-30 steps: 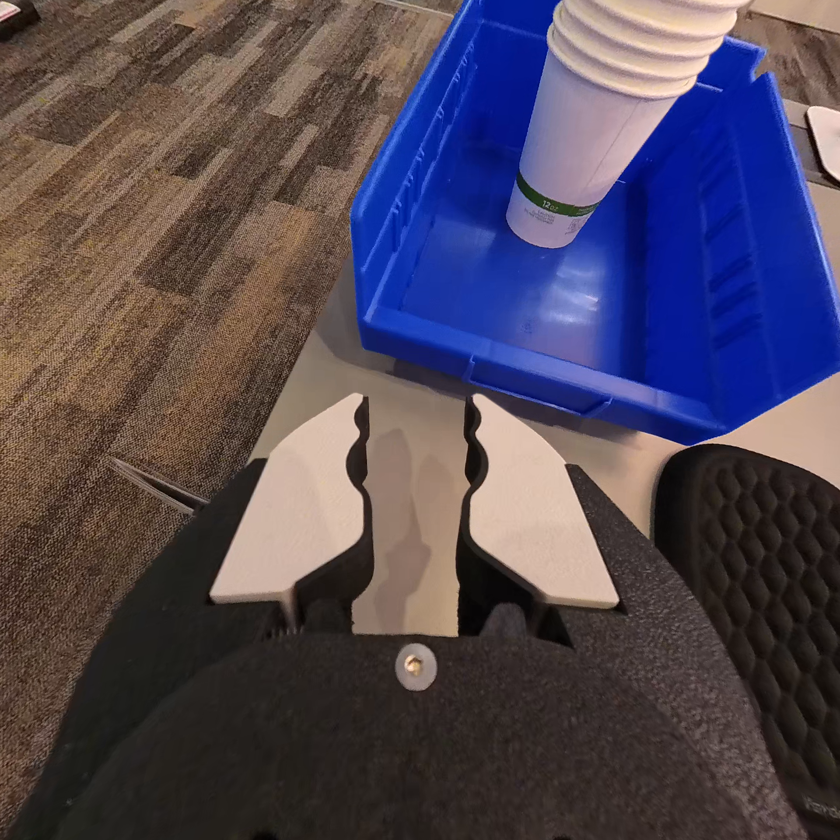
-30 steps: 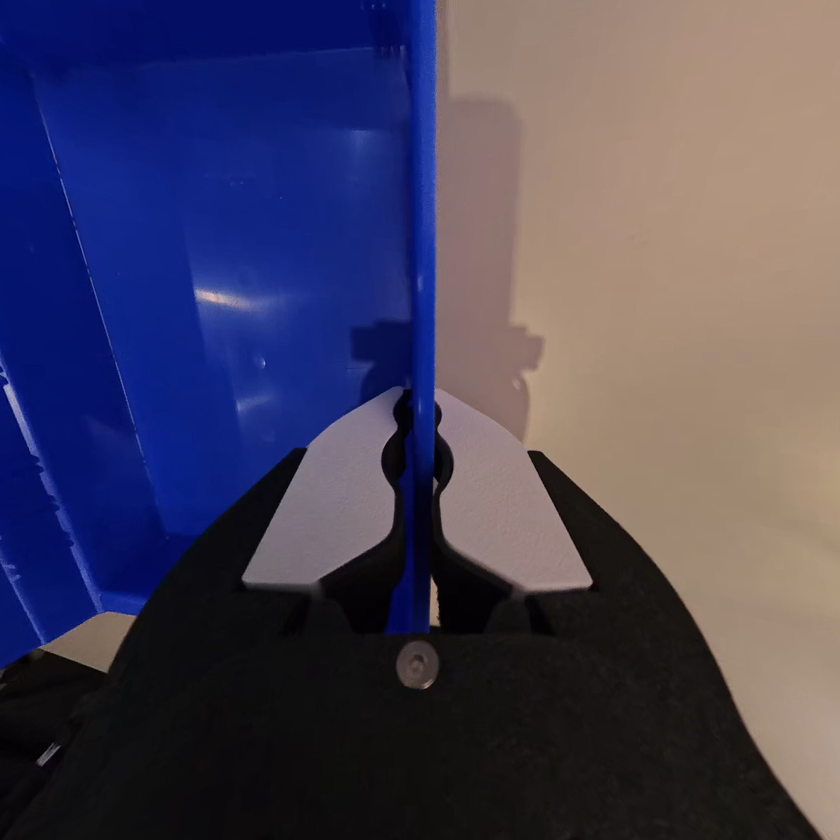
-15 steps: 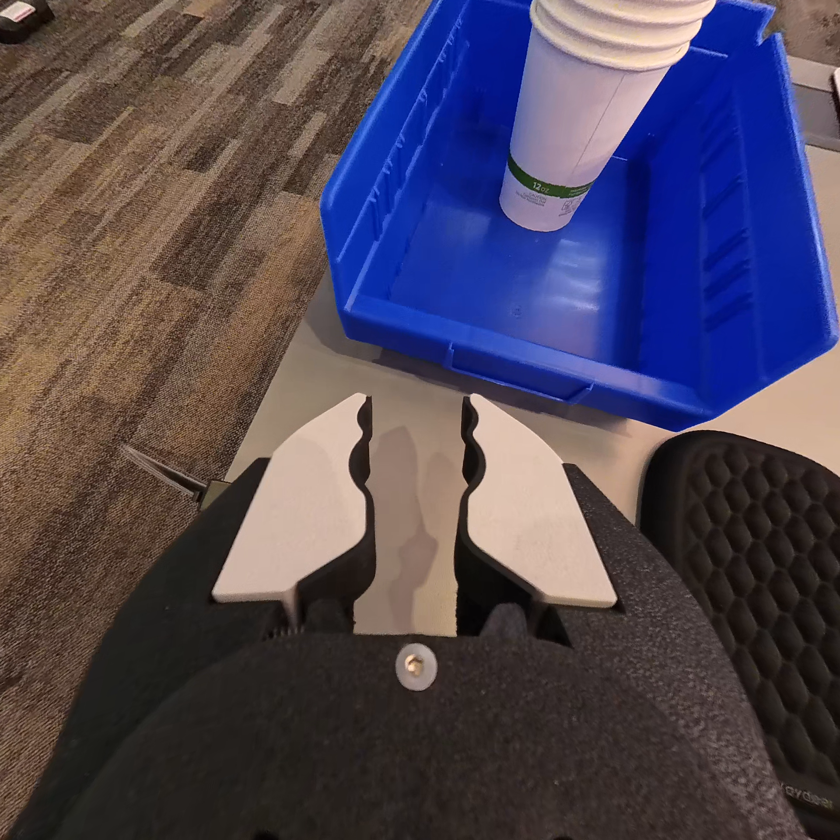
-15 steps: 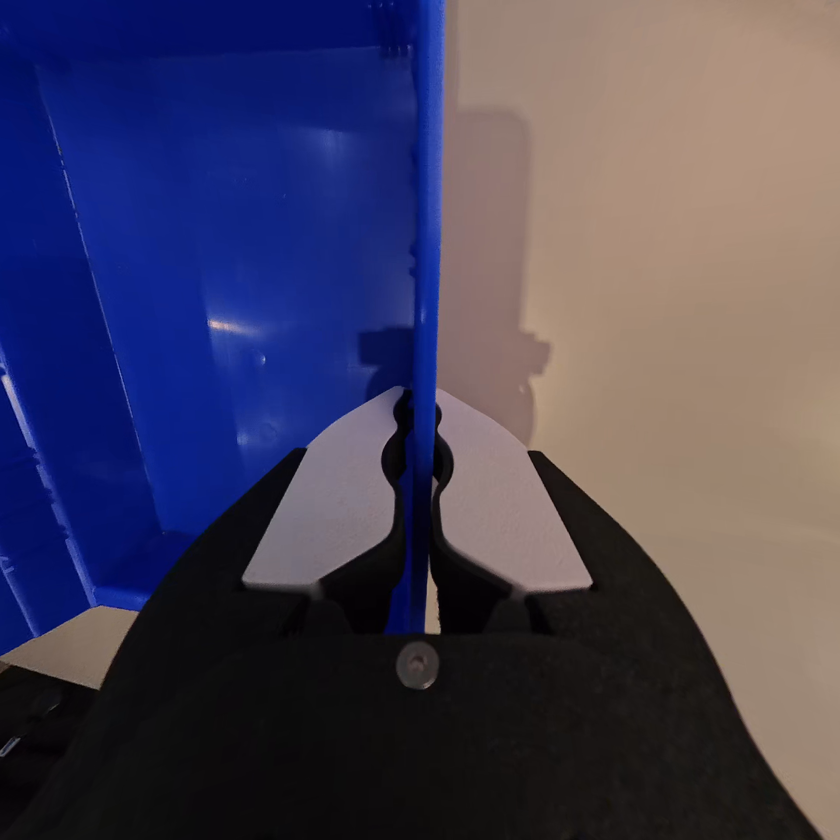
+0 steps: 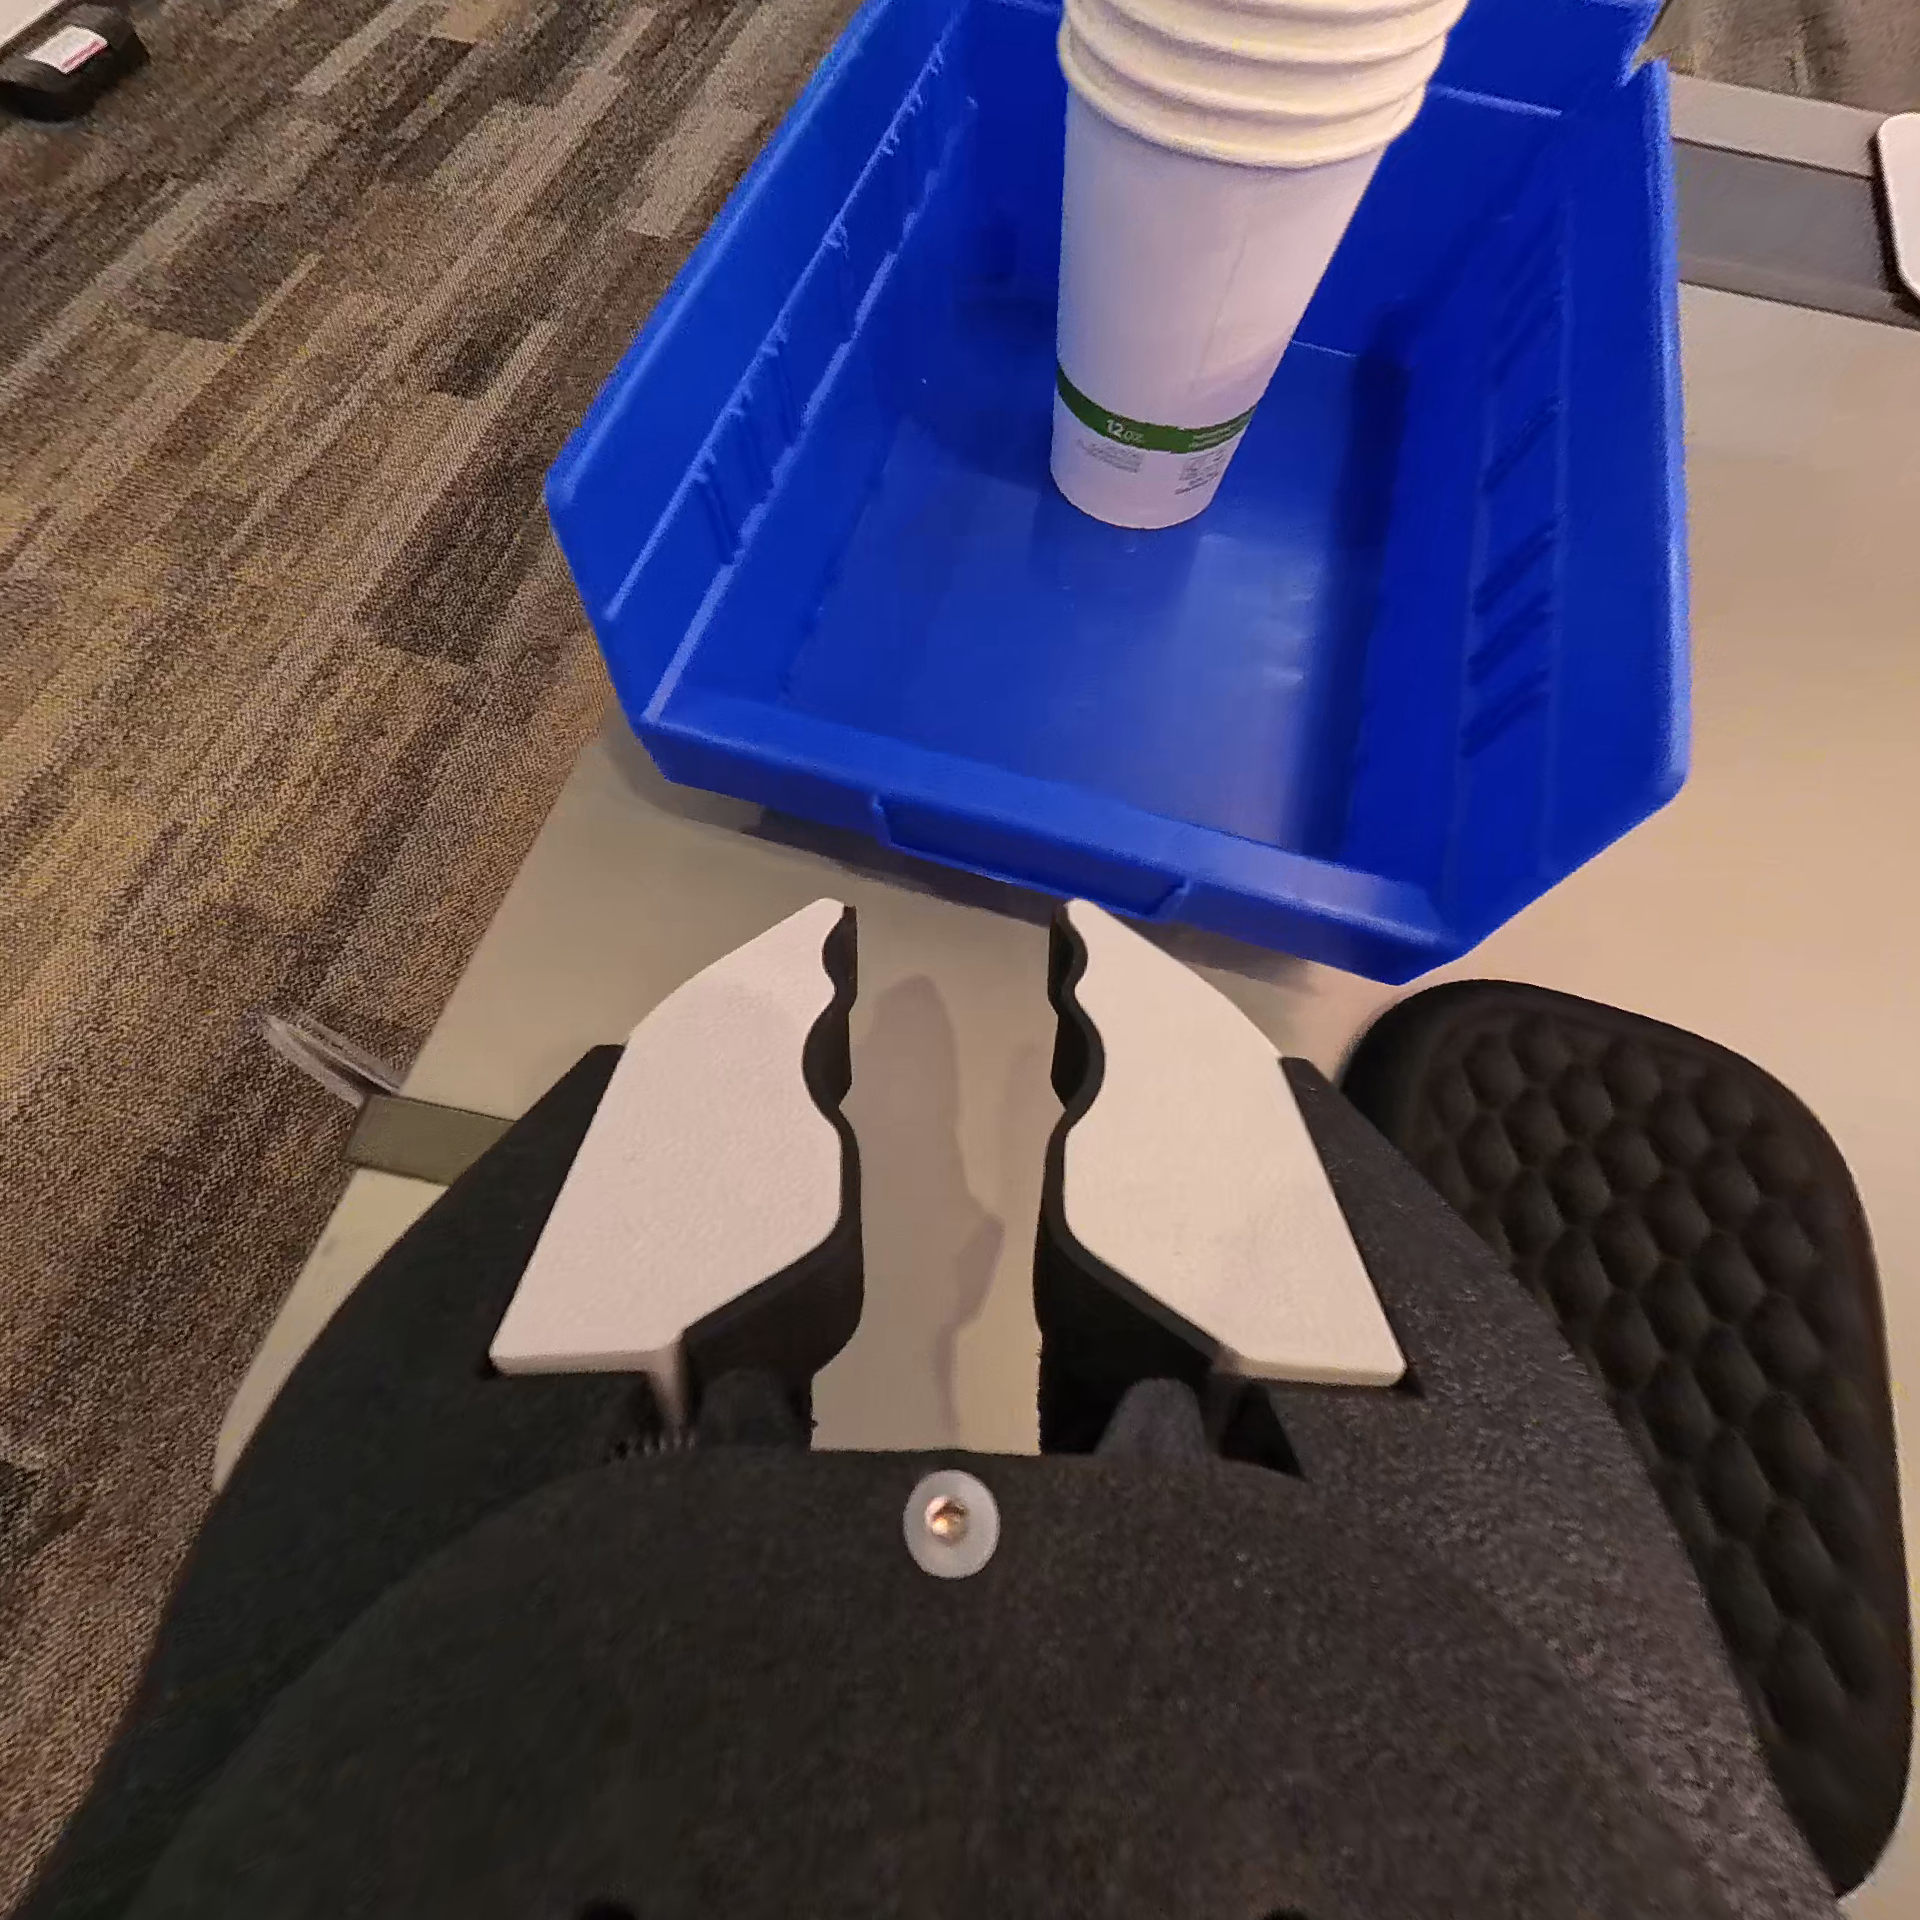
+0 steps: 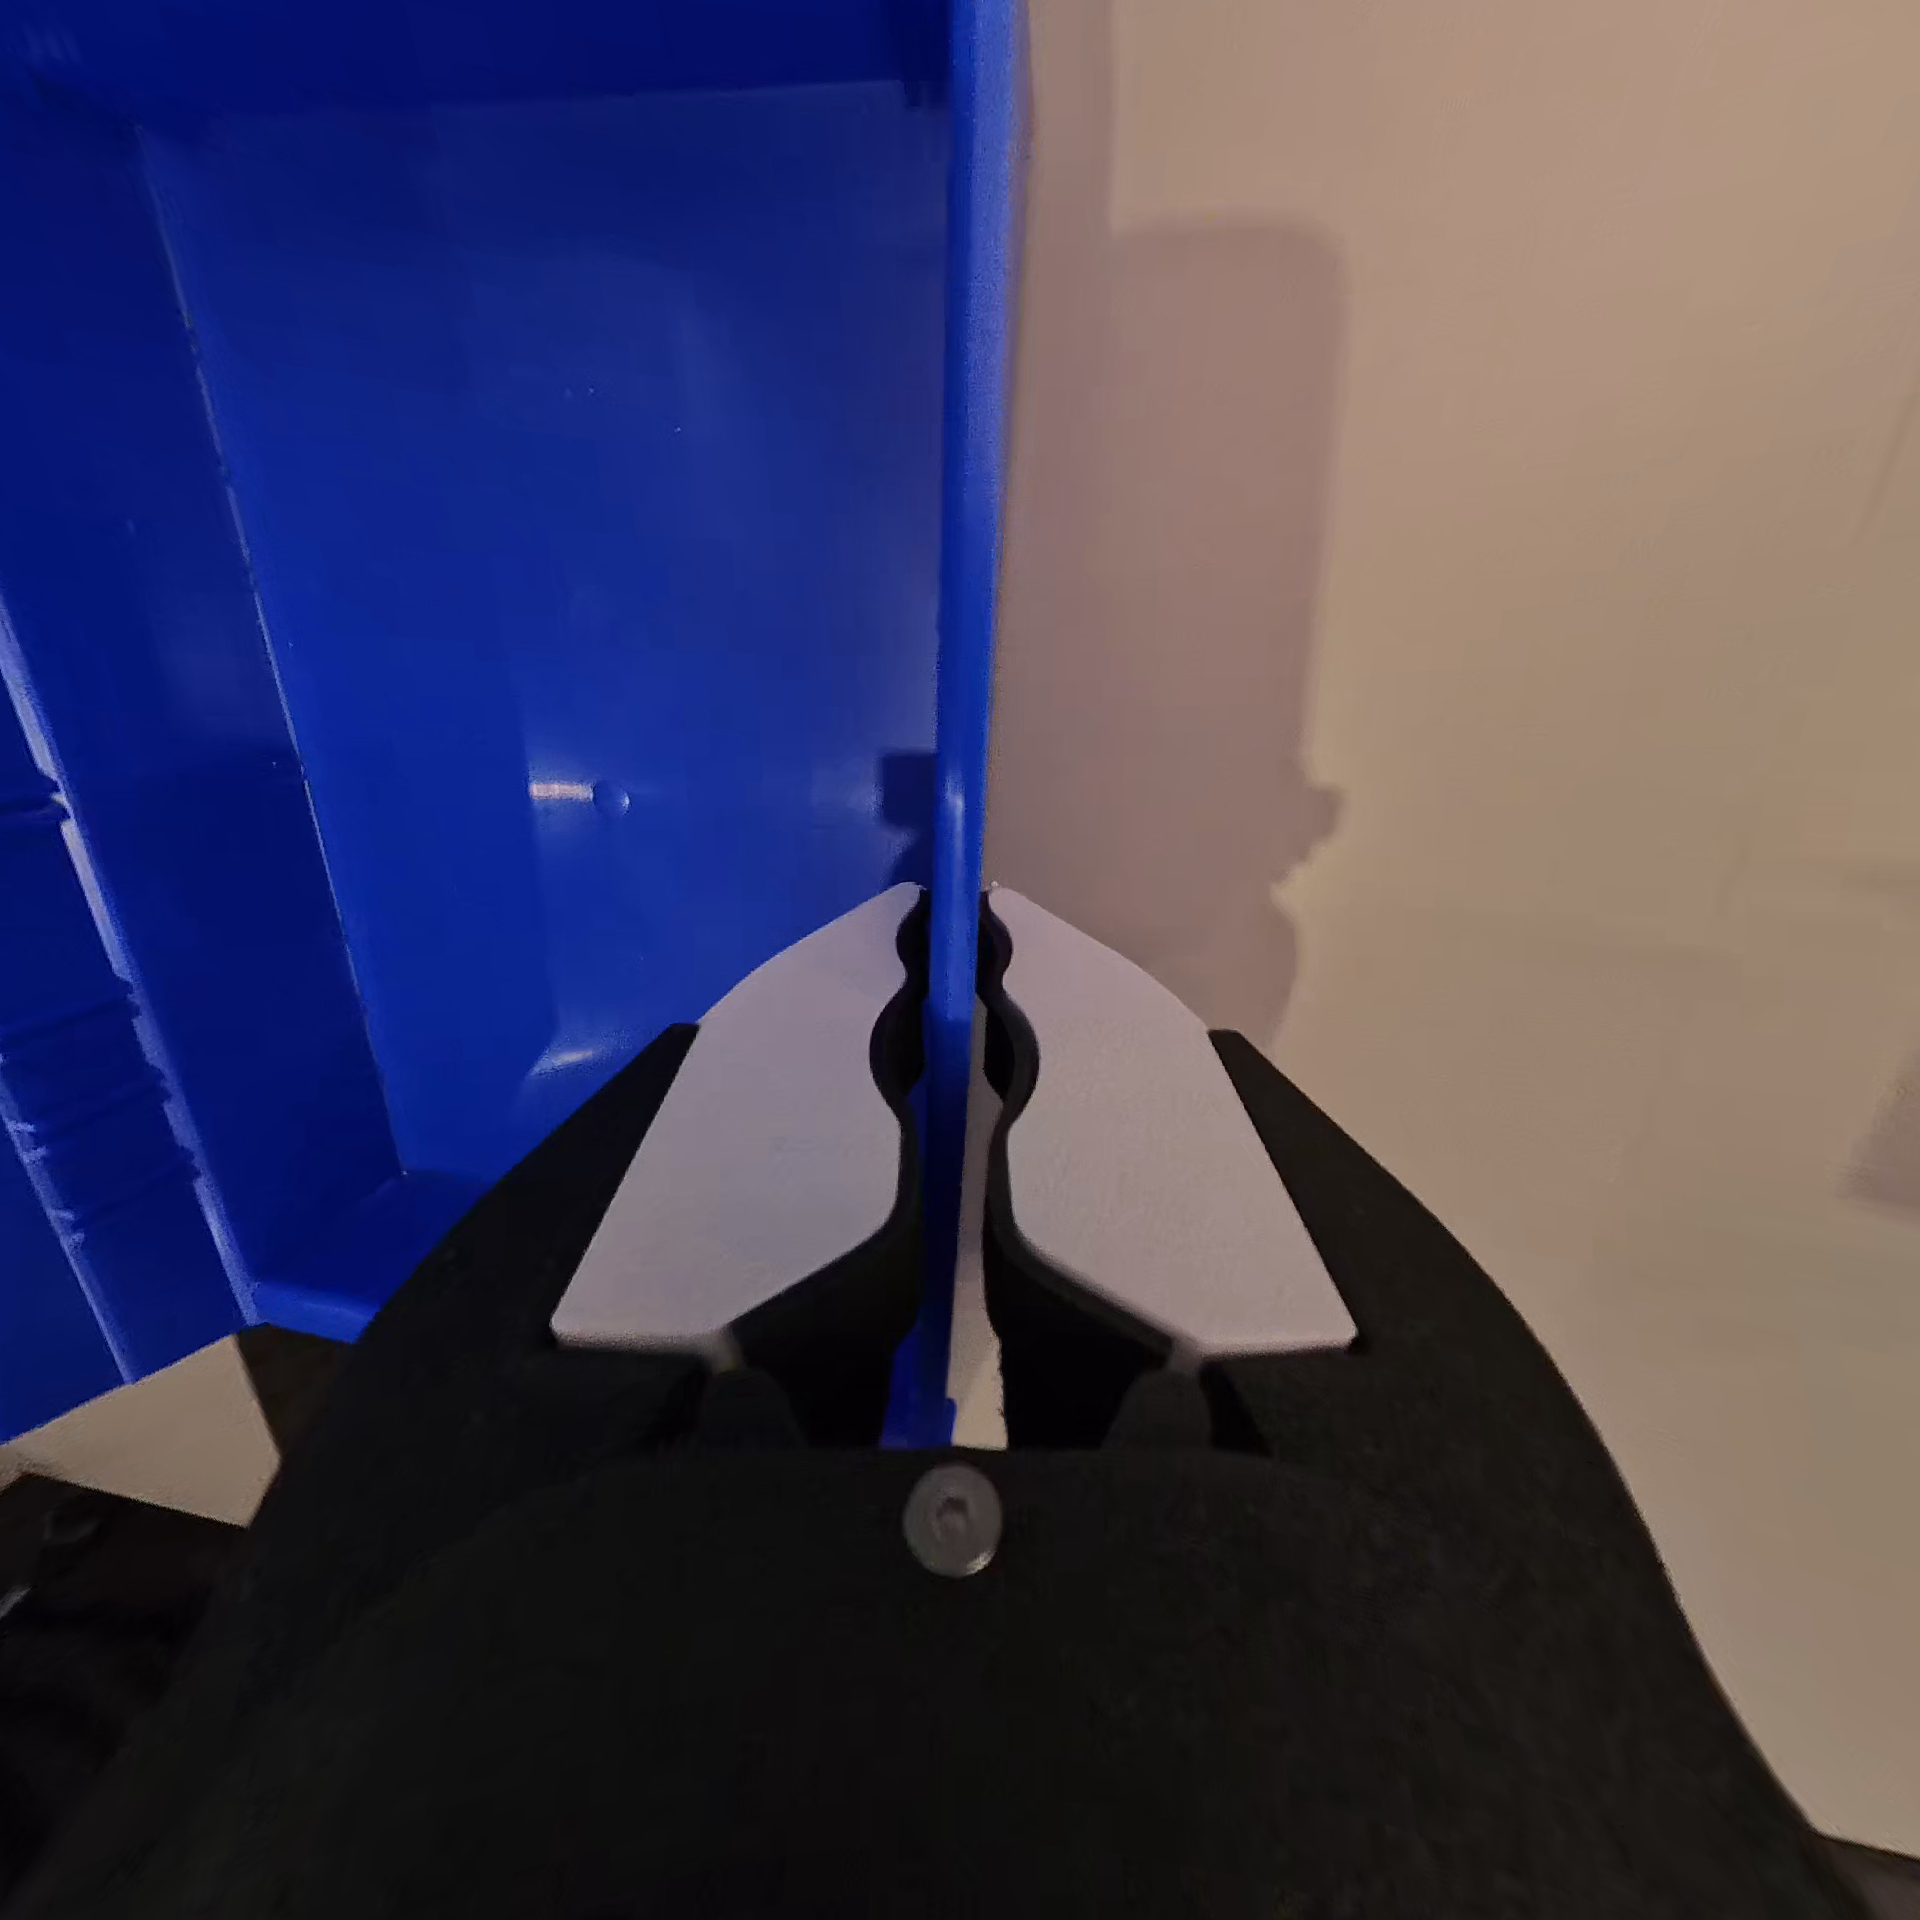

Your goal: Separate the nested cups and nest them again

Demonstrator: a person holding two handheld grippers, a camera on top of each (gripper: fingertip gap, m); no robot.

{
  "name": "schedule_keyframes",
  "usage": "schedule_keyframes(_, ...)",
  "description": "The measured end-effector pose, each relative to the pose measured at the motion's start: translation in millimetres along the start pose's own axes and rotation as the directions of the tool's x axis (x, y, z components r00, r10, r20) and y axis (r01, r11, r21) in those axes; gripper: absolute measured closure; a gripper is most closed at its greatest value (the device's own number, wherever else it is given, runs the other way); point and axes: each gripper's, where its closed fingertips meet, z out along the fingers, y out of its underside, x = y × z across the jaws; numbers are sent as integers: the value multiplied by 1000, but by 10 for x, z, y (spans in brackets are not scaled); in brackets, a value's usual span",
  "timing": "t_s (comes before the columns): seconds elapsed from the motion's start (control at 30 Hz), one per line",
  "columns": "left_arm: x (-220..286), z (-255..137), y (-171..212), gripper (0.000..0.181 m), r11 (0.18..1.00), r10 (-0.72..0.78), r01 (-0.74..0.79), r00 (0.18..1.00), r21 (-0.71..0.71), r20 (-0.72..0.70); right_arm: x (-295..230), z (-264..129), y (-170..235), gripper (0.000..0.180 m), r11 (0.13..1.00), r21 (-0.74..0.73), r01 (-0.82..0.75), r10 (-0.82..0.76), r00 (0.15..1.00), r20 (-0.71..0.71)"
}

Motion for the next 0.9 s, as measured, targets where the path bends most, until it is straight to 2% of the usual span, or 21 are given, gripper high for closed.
schedule_keyframes(0.47, 625, 87, -268, 147, 996, 86, -86, 996, -2, -28, 882, -195, 35, 174, 998, 55, -45, 47, 998, -44)
schedule_keyframes(0.9, 827, 67, -417, 146, 993, 110, -108, 993, 35, -48, 1007, -218, -5, 174, 995, 94, 36, -28, 997, -78)
